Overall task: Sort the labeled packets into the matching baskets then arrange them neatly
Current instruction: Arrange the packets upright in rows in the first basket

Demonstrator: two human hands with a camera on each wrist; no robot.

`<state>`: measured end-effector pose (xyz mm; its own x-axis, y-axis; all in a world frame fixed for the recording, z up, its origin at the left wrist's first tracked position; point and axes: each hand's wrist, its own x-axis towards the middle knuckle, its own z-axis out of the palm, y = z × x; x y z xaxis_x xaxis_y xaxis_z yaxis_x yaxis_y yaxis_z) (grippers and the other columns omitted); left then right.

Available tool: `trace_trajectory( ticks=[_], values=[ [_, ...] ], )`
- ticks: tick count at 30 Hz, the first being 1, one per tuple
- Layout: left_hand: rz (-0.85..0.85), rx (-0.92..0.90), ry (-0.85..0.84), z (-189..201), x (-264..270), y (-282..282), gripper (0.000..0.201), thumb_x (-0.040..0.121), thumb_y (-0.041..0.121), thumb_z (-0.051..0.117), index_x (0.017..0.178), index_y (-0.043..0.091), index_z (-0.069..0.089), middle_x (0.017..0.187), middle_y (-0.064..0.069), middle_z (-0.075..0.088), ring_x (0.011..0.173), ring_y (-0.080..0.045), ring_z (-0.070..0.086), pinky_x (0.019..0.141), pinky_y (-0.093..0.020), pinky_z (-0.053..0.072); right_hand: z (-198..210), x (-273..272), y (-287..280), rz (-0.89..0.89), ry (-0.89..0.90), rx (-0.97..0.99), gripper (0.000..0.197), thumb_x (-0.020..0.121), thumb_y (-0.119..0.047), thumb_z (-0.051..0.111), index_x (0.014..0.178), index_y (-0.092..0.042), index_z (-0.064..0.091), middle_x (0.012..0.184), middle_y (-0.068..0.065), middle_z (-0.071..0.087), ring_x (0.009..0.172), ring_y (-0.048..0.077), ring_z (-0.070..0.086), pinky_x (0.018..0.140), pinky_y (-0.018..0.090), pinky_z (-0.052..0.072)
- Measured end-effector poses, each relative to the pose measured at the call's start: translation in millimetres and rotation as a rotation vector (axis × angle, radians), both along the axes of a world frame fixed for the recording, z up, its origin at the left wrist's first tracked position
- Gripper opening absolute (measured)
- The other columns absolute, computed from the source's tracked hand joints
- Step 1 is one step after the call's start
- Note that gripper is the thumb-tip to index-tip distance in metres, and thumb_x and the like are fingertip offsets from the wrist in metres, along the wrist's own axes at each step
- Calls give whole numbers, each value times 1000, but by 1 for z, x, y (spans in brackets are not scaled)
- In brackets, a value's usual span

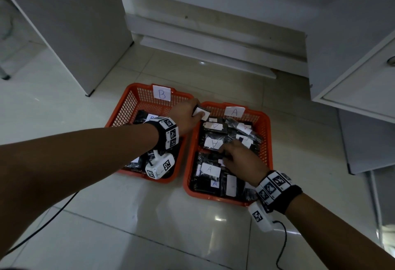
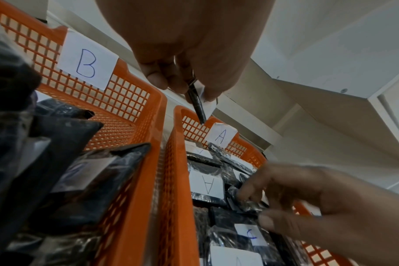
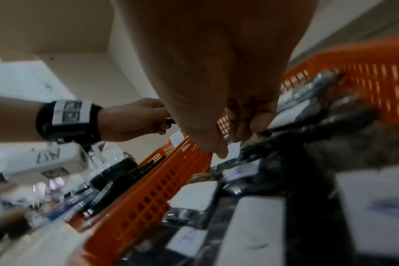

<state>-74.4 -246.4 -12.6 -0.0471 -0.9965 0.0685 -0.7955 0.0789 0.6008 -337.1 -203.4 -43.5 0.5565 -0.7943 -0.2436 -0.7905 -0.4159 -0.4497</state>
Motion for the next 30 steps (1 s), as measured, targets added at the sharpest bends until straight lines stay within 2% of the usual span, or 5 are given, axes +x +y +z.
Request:
trace_trajectory(
  ticks=[5,9,16,24,30],
  values=[
    [-11,36,-6,-1,-1,1,22,99,32,63,115,17,61,108,-3,71,92,-17,64,74,-28,43,5,-13,-17,156,223,-158,33,94,-23,67,127,-23,63,121,2,53,113,24,51,86,37,49],
    [-6,39,-20,-2,-3,2,24,99,32,63,117,16,62,110,-4,70,96,-19,65,74,-27,41,5,-15,-23,136,139,-121,33,98,-32,65,131,-29,64,123,-2,54,119,22,50,95,39,51],
    [6,19,-10,0,-6,1,23,100,32,62,116,15,62,109,-5,70,94,-19,63,74,-26,38,-5,15,-58,78,220,-140,61,95,-31,69,152,-21,51,158,8,41,154,34,25,118,54,40],
    [18,23,11,-6,2,3,20,98,31,64,111,16,62,103,-3,70,90,-16,63,72,-27,40,-17,22,-64,136,253,-135,53,89,-30,77,140,-30,65,143,9,43,150,40,24,110,53,47],
    [26,31,-9,-9,2,-1,21,98,33,63,111,17,62,103,-2,69,93,-20,65,74,-30,46,-12,30,-62,141,251,-95,56,88,-44,77,140,-30,64,132,6,55,131,31,47,95,41,52]
  ],
)
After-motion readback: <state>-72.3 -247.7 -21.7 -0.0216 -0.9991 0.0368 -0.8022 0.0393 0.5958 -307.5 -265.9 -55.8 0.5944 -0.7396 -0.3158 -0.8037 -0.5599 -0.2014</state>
